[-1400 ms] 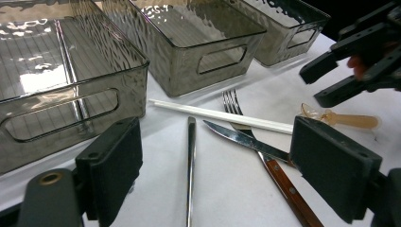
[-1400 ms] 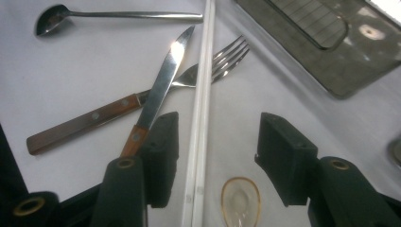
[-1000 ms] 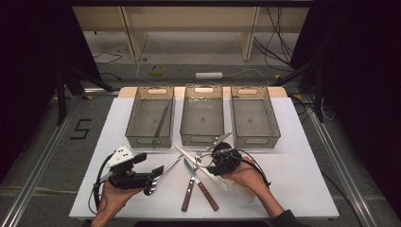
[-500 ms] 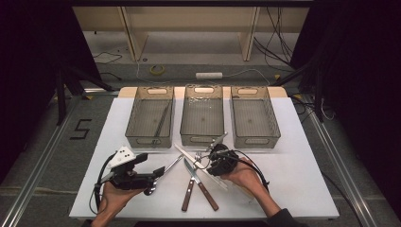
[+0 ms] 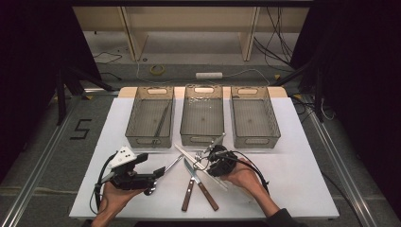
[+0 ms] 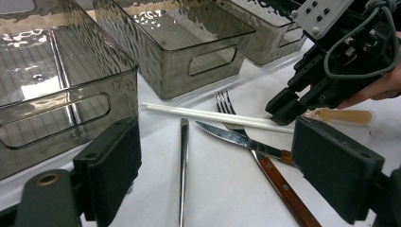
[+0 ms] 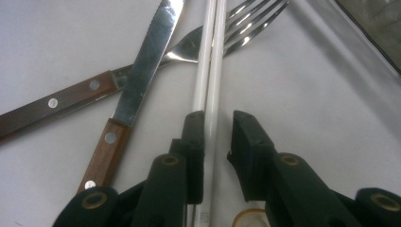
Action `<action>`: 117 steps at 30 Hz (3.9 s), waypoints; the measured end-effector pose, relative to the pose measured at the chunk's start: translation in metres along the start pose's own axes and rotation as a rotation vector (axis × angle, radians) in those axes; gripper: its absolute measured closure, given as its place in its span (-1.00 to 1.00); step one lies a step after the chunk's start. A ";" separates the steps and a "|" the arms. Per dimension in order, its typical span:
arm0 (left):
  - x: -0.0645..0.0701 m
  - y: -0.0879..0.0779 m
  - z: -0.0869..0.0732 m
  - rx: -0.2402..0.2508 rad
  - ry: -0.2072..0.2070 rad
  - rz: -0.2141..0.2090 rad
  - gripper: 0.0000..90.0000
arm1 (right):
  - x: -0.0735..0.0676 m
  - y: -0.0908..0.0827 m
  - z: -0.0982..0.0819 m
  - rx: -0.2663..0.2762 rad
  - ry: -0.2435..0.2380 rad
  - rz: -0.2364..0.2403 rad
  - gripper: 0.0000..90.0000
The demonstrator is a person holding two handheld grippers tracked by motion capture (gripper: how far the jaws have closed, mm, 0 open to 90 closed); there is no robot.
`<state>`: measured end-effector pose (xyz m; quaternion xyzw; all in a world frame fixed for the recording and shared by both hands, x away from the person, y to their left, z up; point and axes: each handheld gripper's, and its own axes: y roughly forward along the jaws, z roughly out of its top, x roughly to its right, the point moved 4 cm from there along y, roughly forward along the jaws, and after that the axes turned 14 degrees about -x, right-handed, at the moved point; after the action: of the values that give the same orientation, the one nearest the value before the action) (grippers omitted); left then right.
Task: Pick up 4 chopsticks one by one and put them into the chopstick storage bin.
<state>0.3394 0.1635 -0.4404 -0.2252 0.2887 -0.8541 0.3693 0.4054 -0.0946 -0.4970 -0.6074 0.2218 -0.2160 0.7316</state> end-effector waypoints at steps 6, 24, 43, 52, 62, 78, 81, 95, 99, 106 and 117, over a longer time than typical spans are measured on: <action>0.000 0.000 0.000 -0.003 0.004 0.001 -0.64 | -0.001 0.005 0.000 -0.020 0.002 -0.009 0.71; 0.000 0.000 0.000 -0.002 0.009 0.003 -0.64 | -0.004 0.005 0.000 -0.010 0.019 -0.029 0.88; 0.003 0.008 0.006 -0.031 0.033 -0.033 -0.64 | -0.005 -0.024 -0.004 0.081 -0.015 -0.017 0.89; 0.013 0.028 0.029 -0.095 0.169 -0.044 -0.63 | -0.017 -0.043 -0.011 0.101 -0.092 -0.003 0.89; 0.032 0.060 0.041 -0.261 0.370 -0.075 -0.61 | -0.036 -0.055 -0.013 0.105 -0.197 0.014 0.89; 0.038 0.072 0.032 -0.427 0.546 -0.038 -0.18 | -0.046 -0.060 -0.015 0.078 -0.277 0.022 0.89; 0.039 0.073 0.030 -0.440 0.572 -0.037 -0.07 | -0.048 -0.060 -0.016 0.076 -0.287 0.025 0.89; 0.044 0.073 0.025 -0.485 0.659 -0.059 0.36 | -0.052 -0.059 -0.016 0.069 -0.333 0.036 0.89; 0.045 0.072 0.024 -0.491 0.689 -0.075 0.47 | -0.053 -0.058 -0.016 0.066 -0.351 0.043 0.89; 0.050 0.068 0.022 -0.511 0.752 -0.100 0.62 | -0.052 -0.058 -0.018 0.062 -0.385 0.059 0.89; 0.060 0.069 0.015 -0.565 0.809 -0.148 0.87 | -0.037 -0.062 -0.018 0.104 -0.336 0.109 0.60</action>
<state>0.3453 0.0740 -0.4646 0.0132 0.6122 -0.7853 0.0907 0.3618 -0.0979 -0.4371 -0.5833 0.1176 -0.0830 0.7994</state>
